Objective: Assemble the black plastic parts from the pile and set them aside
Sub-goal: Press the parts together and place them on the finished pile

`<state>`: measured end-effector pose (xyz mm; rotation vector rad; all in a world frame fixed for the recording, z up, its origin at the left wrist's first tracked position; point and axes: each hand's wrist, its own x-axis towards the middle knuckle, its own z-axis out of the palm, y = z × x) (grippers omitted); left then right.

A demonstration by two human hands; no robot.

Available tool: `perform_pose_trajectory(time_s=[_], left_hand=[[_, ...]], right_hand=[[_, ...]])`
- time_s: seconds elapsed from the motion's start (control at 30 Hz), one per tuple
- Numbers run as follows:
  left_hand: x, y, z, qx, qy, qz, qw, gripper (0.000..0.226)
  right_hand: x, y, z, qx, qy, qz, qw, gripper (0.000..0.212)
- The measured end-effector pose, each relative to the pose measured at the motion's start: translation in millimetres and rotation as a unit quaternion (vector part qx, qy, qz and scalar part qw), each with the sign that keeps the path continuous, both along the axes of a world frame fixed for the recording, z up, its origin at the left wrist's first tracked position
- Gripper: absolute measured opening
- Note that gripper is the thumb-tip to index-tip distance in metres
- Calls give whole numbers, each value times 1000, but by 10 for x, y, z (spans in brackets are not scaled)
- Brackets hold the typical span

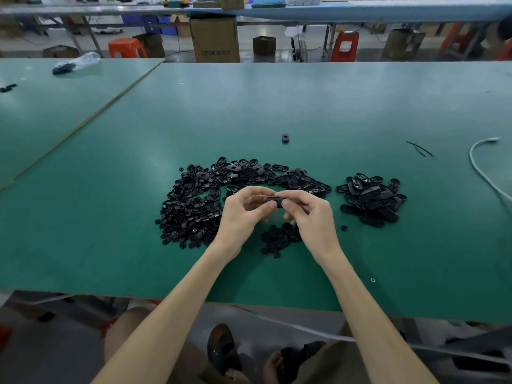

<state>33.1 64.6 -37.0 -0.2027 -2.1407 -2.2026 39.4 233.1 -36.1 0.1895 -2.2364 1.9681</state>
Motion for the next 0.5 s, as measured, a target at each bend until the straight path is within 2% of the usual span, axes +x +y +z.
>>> perform_pose_trajectory(time_s=[0.13,0.5], left_hand=[[4,-27,18,41,-10,-14,999,18],[11,-11,24,27,-11,-21,999,20]], right_hand=[[1,-3,11,-30,1,-8,1000,15],[9,12,2,-48,16,-13,999,13]])
